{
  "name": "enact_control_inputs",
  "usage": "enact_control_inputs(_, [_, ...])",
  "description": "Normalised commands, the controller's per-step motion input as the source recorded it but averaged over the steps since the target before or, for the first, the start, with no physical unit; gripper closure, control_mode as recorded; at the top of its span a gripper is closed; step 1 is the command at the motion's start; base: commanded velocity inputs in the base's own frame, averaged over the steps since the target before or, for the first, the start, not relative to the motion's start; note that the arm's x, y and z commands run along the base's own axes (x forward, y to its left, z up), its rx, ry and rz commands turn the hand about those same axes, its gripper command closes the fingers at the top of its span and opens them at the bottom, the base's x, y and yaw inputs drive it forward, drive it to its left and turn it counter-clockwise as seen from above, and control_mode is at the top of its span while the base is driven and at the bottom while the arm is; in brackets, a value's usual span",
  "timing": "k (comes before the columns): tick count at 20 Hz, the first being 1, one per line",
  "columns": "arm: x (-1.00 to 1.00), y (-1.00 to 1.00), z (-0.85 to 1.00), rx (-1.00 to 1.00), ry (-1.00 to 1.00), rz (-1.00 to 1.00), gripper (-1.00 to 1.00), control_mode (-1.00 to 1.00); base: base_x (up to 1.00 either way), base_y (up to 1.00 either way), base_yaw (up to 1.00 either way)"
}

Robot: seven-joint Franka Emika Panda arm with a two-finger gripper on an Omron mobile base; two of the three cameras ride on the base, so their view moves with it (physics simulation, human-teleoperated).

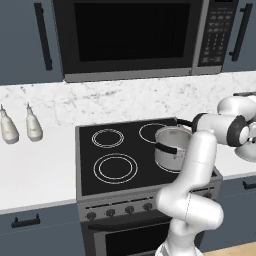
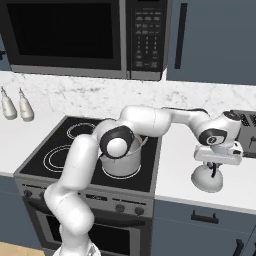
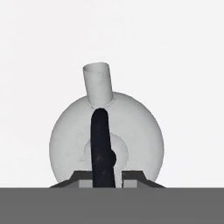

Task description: Pick the kettle from the counter and place it on a stove burner. Then turn the burner on.

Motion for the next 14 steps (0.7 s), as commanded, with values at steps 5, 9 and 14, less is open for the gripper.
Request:
enact_control_inputs(5, [-0.07, 0.13, 0.04, -0.04, 0.00, -0.06, 1.00, -1.00, 0.00, 0.00, 0.00])
enact_control_inputs(9, [-0.57, 0.36, 0.31, -0.05, 0.00, -0.03, 1.00, -1.00, 0.00, 0.00, 0.00])
enact_control_inputs(14, [-0.73, 0.72, 0.58, -0.12, -0.01, 0.00, 1.00, -1.00, 0.00, 0.00, 0.00])
